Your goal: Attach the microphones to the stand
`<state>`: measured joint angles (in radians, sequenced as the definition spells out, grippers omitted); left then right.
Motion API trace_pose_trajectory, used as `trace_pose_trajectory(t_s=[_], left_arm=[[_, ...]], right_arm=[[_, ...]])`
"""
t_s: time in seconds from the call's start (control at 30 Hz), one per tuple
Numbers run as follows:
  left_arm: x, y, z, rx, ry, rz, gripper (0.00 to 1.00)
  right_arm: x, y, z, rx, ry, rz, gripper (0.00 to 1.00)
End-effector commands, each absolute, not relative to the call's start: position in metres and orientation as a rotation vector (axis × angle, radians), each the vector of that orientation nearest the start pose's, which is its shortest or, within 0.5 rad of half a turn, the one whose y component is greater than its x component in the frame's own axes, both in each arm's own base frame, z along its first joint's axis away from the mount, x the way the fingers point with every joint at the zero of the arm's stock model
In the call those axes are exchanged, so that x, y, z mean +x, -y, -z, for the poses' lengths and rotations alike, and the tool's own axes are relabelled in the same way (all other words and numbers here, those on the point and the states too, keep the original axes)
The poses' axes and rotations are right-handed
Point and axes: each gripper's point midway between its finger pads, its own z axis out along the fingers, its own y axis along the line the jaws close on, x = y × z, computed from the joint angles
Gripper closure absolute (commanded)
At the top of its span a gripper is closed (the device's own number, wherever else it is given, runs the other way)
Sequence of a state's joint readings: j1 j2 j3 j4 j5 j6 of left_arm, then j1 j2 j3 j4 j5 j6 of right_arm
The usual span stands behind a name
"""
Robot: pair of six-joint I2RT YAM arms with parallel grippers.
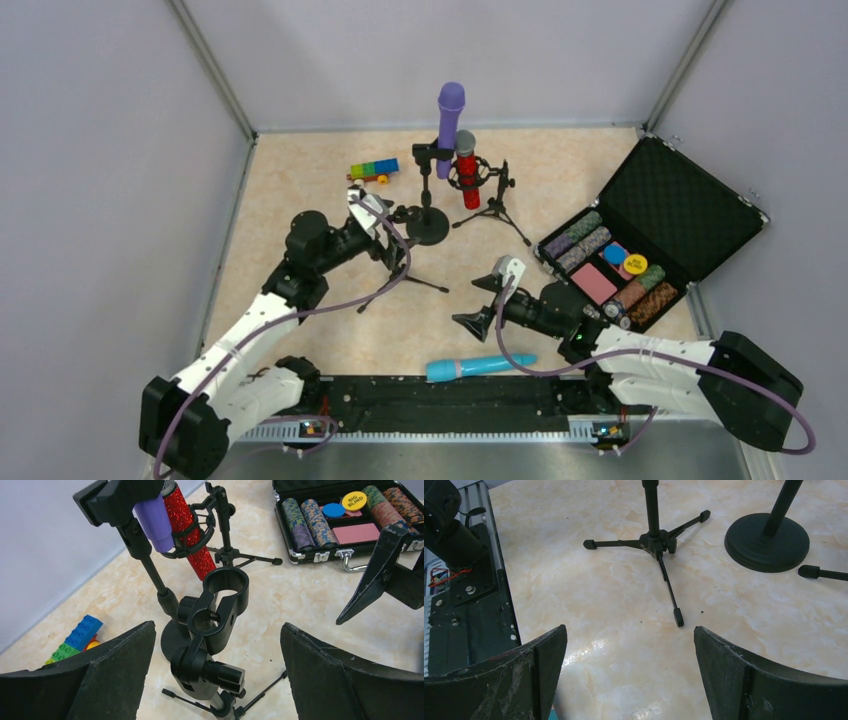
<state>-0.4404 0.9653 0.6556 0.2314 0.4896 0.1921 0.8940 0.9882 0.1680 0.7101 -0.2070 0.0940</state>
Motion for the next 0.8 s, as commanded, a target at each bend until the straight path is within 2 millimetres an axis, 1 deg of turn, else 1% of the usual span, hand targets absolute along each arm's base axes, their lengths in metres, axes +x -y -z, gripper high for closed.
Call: trace_pose_trajectory(t_s=[0.0,0.17,0.43,0.5,0.63,0.77], left_arm=[[0.277,0.218,-0.290,0.862,-1.304,0.577,0.01],[0.270,0.219,-0.307,0.875,-1.243,0.586,0.01],[0.264,0.223,-0.356,0.881,-1.135,0.599,0.01],[0.263,0.222,-0.366,0.878,-1.112,0.587,0.01],[0.261,0.215,-0.383,0.849,-1.076,0.545,0.01],[0.259,0.199,-0.388,0.802,-1.088,0.468,0.01]], right_arm=[[0.174,-0.285,-0.147,-0.825,-1.490,-0.938,0.06],[0.173,-0.286,-0.145,-0.829,-1.495,-0.941,0.06],[0.172,-0.287,-0.146,-0.834,-1.493,-0.953,0.06],[0.171,-0.287,-0.145,-0.837,-1.495,-0.954,0.06],[0.171,-0.288,-0.145,-0.843,-1.501,-0.956,0.06],[0.170,-0.288,-0.143,-0.855,-1.504,-0.953,0.06]])
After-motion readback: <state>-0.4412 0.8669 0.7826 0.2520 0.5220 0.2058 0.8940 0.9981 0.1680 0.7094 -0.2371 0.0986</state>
